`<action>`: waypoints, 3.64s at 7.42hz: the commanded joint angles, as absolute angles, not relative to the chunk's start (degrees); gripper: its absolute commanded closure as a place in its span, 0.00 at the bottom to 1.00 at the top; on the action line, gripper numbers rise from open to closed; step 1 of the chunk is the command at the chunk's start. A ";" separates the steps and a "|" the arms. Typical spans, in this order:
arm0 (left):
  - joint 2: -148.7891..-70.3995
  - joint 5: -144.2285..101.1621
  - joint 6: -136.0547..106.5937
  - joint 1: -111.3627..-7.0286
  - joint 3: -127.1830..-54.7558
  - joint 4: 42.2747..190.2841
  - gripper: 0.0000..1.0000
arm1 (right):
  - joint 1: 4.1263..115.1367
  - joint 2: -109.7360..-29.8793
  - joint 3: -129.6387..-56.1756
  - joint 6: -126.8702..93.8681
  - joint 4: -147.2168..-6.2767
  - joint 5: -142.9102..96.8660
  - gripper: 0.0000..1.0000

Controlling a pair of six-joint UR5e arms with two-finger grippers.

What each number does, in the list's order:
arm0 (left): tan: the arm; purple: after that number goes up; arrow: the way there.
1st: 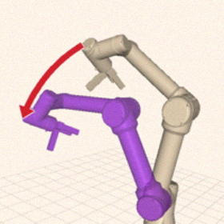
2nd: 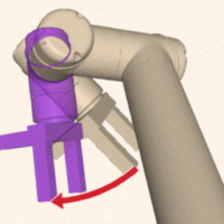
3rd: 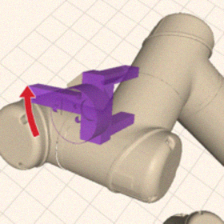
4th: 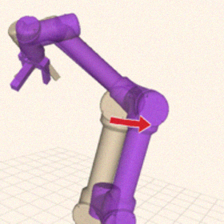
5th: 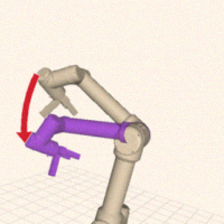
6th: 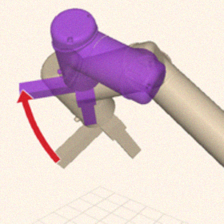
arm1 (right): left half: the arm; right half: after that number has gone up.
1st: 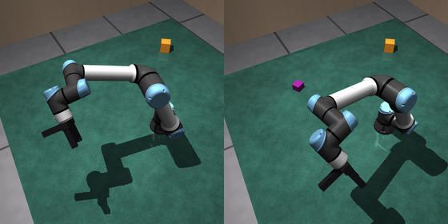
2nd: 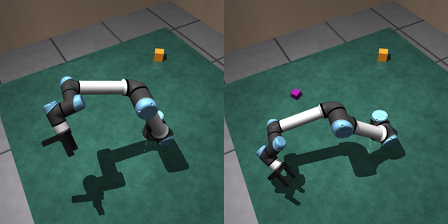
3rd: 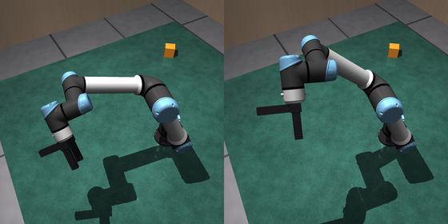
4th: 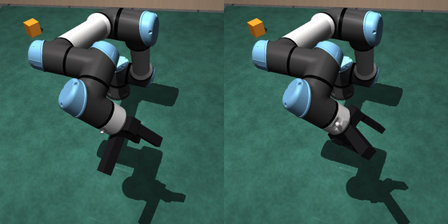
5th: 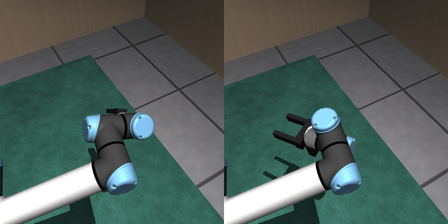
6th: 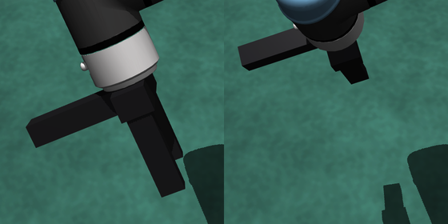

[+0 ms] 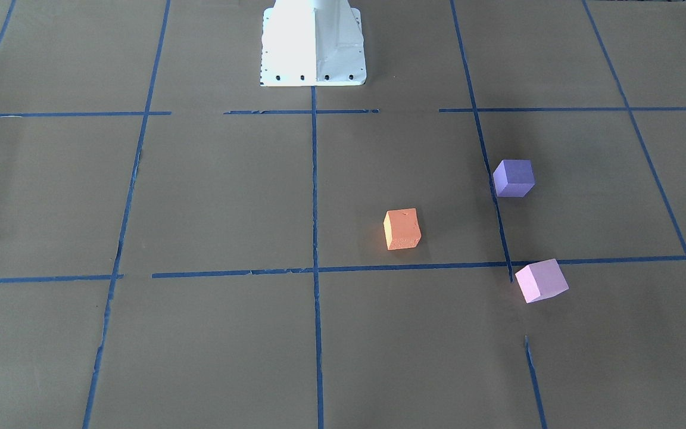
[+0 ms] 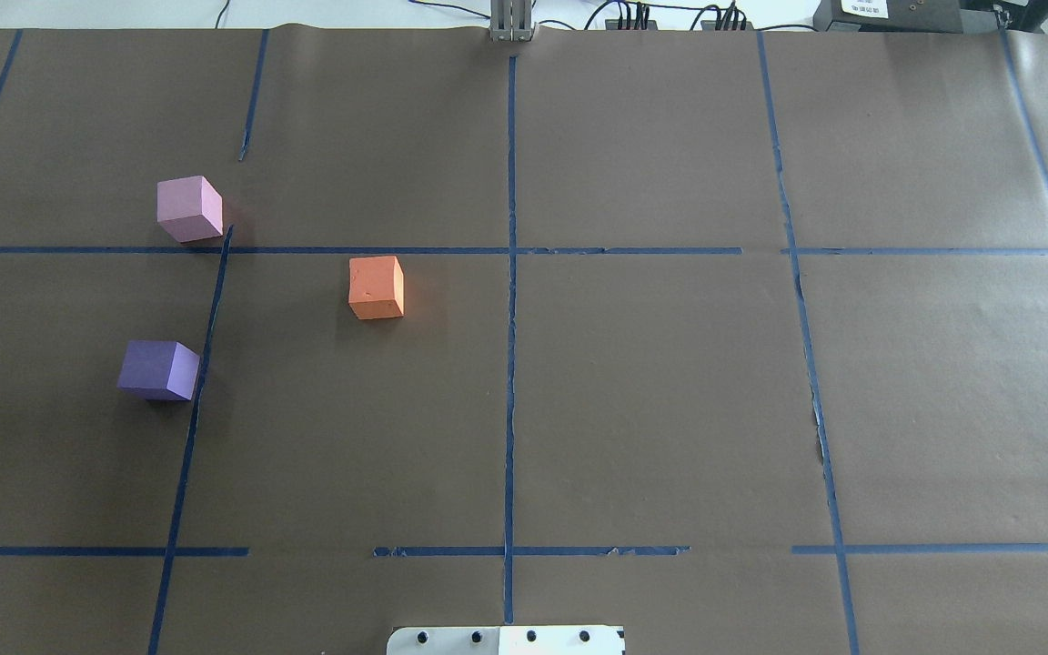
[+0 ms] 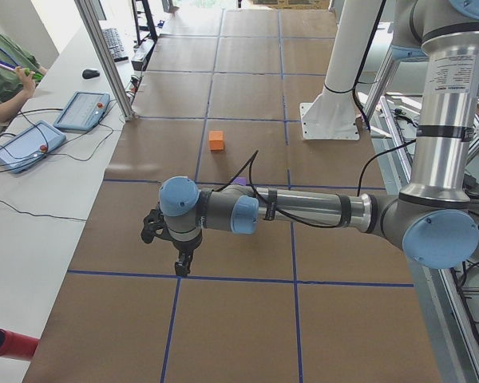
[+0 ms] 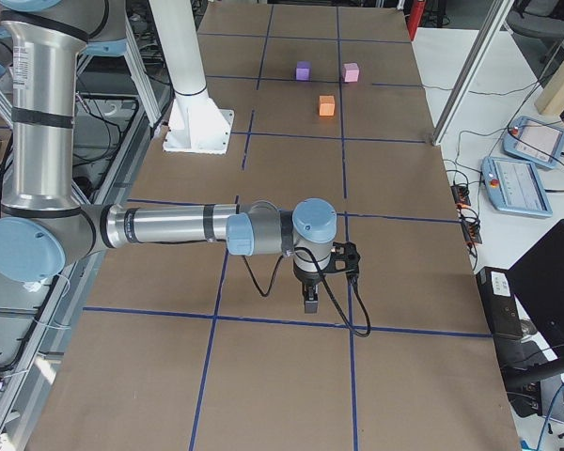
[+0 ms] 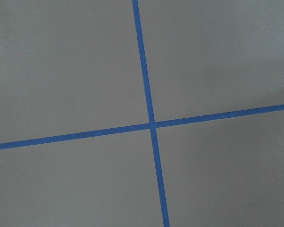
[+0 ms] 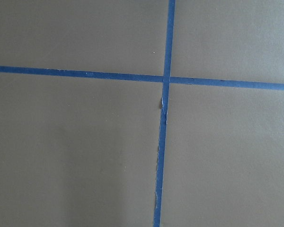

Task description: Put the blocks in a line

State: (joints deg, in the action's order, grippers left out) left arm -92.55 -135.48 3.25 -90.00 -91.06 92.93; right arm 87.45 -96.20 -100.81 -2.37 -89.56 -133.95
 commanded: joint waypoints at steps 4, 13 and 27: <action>-94.73 -135.53 1.68 -89.82 -91.75 92.11 0.00 | 87.45 -96.24 -100.81 -2.37 -89.56 -133.95 0.00; -121.25 -124.50 -49.25 -50.86 -106.99 87.45 0.00 | 87.45 -96.24 -100.81 -2.37 -89.56 -133.95 0.00; -129.20 -116.28 -65.03 -39.03 -81.48 101.14 0.00 | 87.45 -96.24 -100.81 -2.37 -89.56 -133.95 0.00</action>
